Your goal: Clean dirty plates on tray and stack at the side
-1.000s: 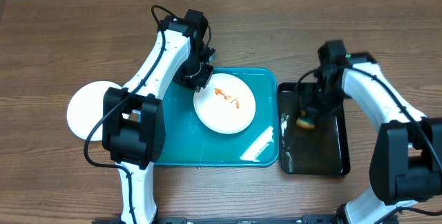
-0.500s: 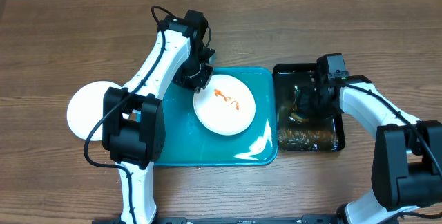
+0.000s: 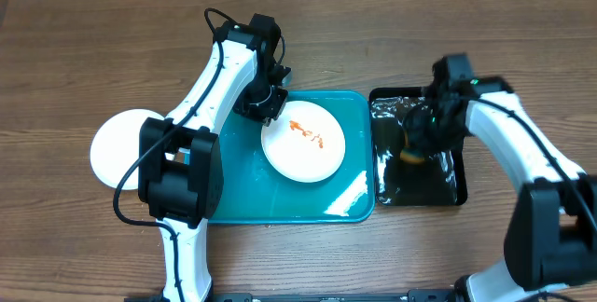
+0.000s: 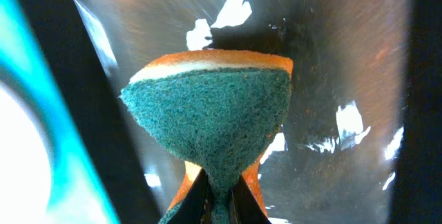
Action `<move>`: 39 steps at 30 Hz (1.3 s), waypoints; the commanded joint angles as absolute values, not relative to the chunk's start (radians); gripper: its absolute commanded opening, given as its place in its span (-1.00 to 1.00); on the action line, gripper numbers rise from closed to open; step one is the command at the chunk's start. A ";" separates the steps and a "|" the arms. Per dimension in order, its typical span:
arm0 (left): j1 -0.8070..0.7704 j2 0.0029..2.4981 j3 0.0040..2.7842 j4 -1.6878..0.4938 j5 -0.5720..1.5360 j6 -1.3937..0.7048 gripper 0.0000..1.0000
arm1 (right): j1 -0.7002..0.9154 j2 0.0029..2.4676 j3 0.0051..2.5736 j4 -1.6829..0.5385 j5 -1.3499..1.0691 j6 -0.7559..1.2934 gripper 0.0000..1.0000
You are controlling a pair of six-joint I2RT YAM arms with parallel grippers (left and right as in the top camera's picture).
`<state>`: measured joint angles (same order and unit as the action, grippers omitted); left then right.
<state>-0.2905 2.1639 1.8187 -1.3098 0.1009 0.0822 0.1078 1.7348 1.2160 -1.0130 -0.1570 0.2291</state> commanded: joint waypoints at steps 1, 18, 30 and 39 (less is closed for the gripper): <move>-0.297 2.147 1.813 -1.311 0.124 0.097 -0.92 | 0.126 1.649 1.296 -1.037 -0.162 0.208 -0.92; -0.297 2.147 1.813 -1.308 0.123 0.098 -0.92 | 0.197 1.647 1.284 -1.036 -0.283 0.035 -0.93; -0.302 2.147 1.813 -1.312 0.123 0.098 -0.92 | 0.197 1.647 1.283 -1.084 -0.099 0.255 -0.93; -0.312 2.147 1.813 -1.315 0.161 0.148 -0.92 | 0.319 1.647 1.295 -1.013 -0.356 0.074 -0.93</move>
<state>-0.2955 2.1639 1.8187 -1.3125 0.1047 0.0834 0.2535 1.6558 1.2808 -1.0523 -0.2214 0.1463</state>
